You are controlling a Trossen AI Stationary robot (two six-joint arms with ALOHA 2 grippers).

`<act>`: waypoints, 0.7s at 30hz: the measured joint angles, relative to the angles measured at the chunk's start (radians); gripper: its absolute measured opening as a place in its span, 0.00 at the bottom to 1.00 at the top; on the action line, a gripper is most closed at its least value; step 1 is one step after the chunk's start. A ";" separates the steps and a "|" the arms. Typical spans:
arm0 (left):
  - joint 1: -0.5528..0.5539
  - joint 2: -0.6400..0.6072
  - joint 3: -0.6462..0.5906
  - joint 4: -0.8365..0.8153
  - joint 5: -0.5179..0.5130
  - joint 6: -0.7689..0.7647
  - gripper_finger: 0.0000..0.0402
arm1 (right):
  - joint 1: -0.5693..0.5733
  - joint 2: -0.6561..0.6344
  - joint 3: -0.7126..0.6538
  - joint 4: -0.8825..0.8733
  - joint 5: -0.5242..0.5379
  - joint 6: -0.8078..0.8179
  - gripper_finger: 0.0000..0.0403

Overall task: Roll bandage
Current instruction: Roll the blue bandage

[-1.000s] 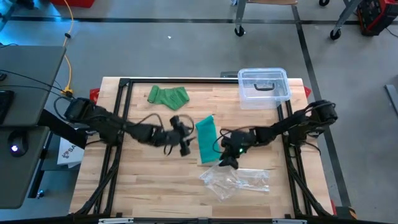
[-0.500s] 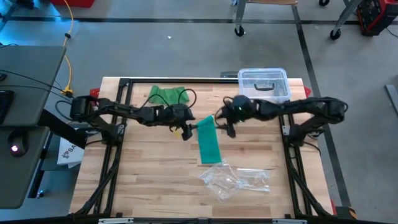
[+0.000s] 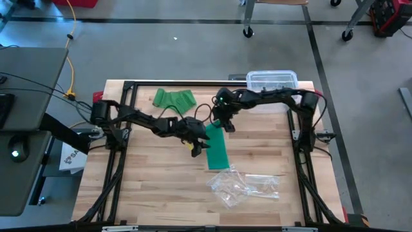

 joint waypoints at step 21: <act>-0.077 0.172 0.003 0.034 0.309 -0.081 0.51 | -0.034 0.028 0.011 -0.016 -0.003 0.313 0.05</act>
